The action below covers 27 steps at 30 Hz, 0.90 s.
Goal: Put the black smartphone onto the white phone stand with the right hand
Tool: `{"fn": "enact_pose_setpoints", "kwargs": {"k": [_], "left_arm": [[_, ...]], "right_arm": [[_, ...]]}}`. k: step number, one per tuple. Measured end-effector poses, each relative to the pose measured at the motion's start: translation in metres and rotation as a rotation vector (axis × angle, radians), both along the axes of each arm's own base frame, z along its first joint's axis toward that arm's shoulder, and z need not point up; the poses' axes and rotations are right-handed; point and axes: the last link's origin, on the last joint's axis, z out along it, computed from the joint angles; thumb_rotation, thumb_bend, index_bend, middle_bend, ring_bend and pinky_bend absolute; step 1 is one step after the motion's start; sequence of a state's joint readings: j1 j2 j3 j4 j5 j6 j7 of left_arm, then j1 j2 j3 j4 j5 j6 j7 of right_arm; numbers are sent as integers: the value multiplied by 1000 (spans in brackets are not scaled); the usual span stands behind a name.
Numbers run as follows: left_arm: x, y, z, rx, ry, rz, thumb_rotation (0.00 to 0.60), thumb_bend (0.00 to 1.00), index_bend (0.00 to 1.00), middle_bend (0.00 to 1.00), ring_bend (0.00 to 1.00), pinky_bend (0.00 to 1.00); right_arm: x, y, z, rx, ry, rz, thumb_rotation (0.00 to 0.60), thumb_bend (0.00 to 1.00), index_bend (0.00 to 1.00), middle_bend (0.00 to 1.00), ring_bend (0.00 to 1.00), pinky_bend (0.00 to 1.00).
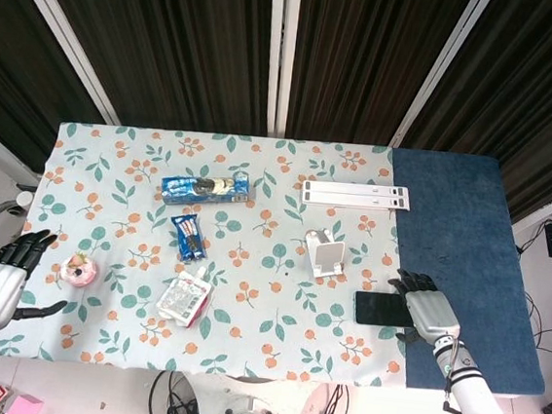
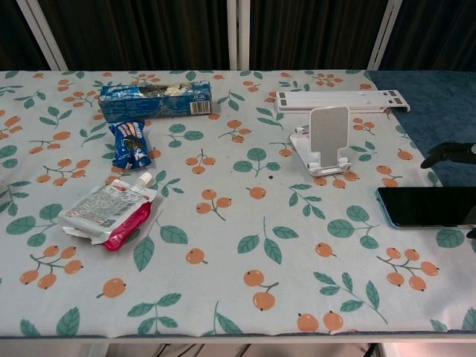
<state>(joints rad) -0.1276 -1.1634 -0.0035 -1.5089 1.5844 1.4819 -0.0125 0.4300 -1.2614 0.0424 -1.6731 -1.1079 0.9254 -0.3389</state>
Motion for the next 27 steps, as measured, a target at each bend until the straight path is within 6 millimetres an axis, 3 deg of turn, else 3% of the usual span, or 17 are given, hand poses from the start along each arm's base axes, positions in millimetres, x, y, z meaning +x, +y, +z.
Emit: {"fn": "enact_pose_setpoints", "kwargs": {"k": [19,27], "left_arm": [[-1,0,1,-6,-7,2,449,0,94,81,97,231],[-2,0,1,-8,-7,4,450,0,95,81,97,231]], "right_arm": [[-1,-3,-9,15,31,1,600,171,206,0,0,0],[-4,-3,-11,21,55,-15,600,173,207,0,0,0]]}}
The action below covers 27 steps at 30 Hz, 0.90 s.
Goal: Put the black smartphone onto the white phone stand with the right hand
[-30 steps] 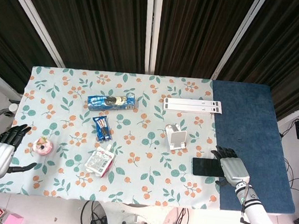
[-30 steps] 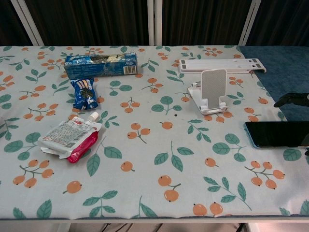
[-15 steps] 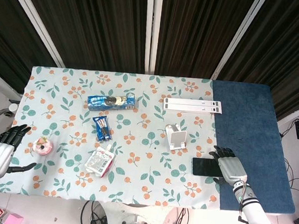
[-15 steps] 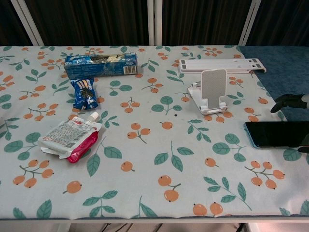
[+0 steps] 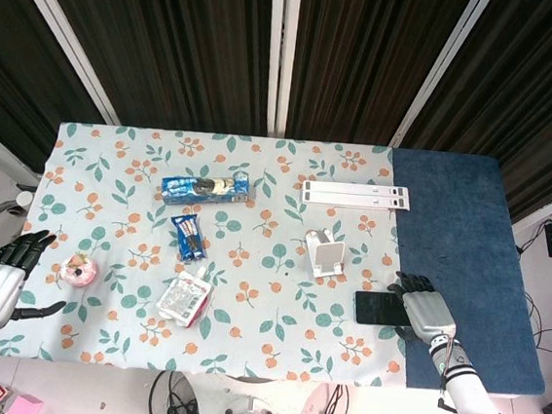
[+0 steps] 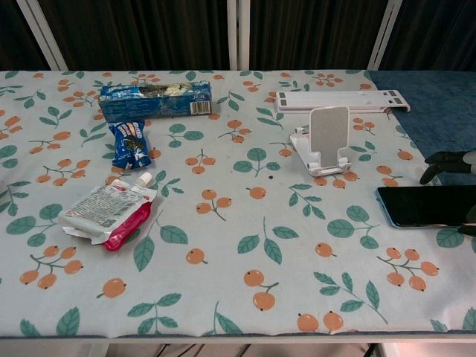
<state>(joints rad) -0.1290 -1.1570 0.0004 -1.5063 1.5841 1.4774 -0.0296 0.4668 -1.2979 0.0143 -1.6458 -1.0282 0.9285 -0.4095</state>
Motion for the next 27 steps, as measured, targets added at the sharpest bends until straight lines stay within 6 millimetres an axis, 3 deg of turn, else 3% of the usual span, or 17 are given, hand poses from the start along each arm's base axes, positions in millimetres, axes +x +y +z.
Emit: {"fn": "enact_pose_setpoints", "kwargs": {"k": [8,16,27], "left_arm": [[-1,0,-1,-3,0,4,450,0,95,80,98,231],[-2,0,-2,-7,-1,10,449,0,95,80,98,231],[-6,-1,-3,-7,-7,19,448,0,95,81,97,232]], "right_arm": [[0,0,-1,-3,6,-3,600,176,290,0,0,0],[-2,-1,-2,-19,6,0,600,181,562,2,0,0],[2,0,2,-59,-30,29,600,213,699,240,42,0]]}}
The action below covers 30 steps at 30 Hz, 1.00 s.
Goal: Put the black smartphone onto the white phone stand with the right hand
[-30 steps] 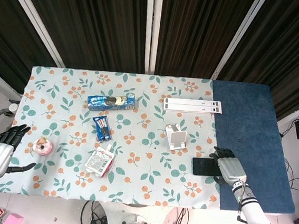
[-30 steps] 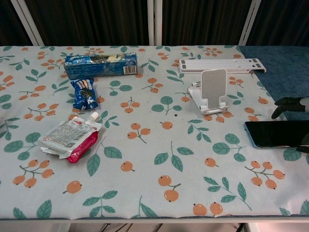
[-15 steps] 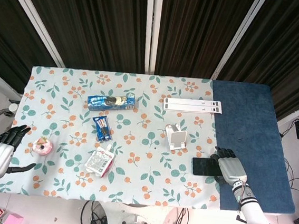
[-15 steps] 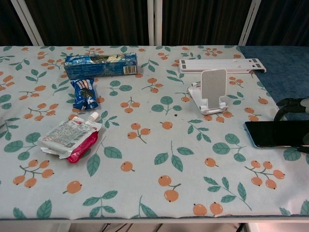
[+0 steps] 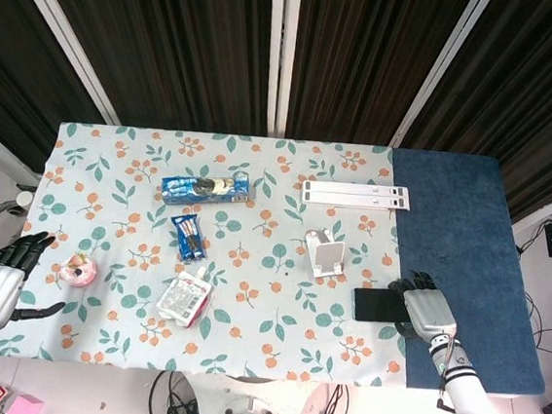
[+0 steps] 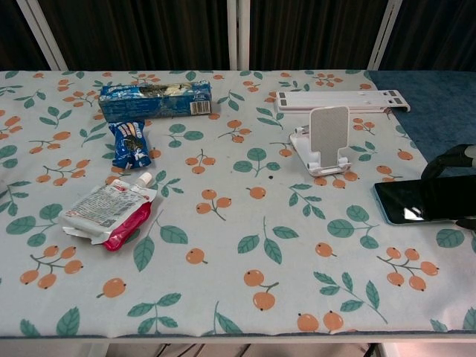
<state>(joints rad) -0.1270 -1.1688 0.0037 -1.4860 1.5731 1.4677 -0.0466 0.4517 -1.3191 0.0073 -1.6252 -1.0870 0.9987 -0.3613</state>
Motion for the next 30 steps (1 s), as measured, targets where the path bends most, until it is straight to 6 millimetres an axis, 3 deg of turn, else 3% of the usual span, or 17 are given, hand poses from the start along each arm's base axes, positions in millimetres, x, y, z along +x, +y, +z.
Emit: {"fn": "enact_pose_setpoints", "kwargs": {"k": [4,10,13,22,30], "left_arm": [[-1,0,0,-1,-3,2,445,0,95,80,97,231],[-2,0,-1,-3,-6,6,449,0,95,80,97,232],[-3,0,-2,-5,-8,7,447,0,95,80,97,232],[-4,-1,0,4,-10,9,450,0,95,80,97,232],[-2,0,0,8,-19,2,450,0,95,80,97,232]], "right_arm": [[-1,1,3,-20,-2,10,600,222,714,273,136,0],[-1,1,8,-51,21,27,600,257,739,369,404,6],[0,1,11,-73,49,50,600,283,742,425,487,54],[18,1,33,-151,52,155,600,296,751,488,521,57],[52,-9,84,-336,190,465,600,256,736,526,548,22]]}}
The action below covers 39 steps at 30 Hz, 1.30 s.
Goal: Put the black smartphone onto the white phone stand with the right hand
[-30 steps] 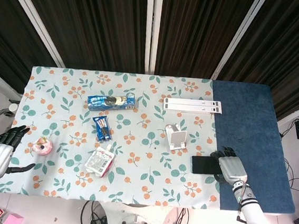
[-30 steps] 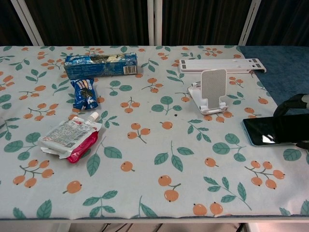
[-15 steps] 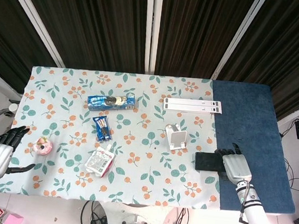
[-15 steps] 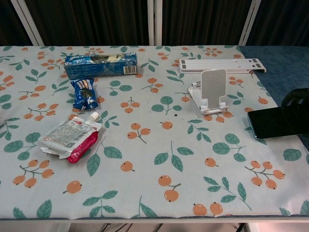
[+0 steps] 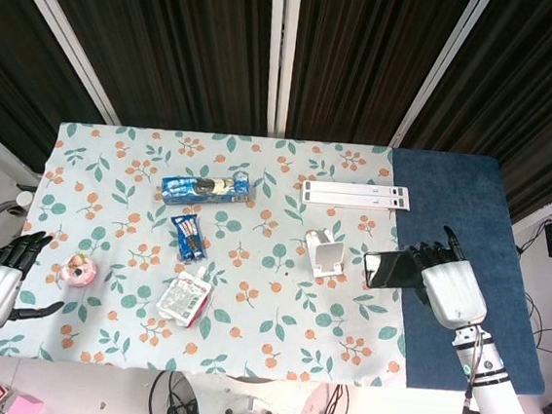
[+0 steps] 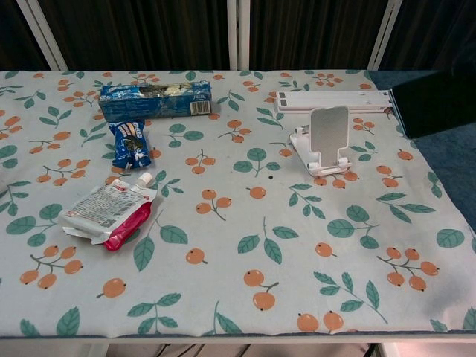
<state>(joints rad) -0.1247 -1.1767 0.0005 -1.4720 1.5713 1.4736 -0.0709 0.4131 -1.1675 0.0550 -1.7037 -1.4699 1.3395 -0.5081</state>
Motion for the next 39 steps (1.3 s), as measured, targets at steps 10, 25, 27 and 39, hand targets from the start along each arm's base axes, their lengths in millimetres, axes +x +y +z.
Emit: {"fn": "enact_pose_setpoints", "kwargs": {"k": [10,25,27,39], "left_arm": [[-3,1,-2,-1,-16,9,450,0,95,81,97,232],[-9,2,-4,-4,-20,23,451,0,95,80,97,232],[-9,2,-4,-3,-21,26,448,0,95,81,97,232],[-16,2,-5,2,-23,42,445,0,95,81,97,232]], "right_arm": [[44,-28,36,-117,456,456,600,240,669,520,548,0],[51,-83,29,57,876,952,600,239,611,467,517,0],[53,-88,26,85,879,984,600,238,578,454,498,0],[60,-113,2,158,873,1064,600,242,527,404,445,0]]}}
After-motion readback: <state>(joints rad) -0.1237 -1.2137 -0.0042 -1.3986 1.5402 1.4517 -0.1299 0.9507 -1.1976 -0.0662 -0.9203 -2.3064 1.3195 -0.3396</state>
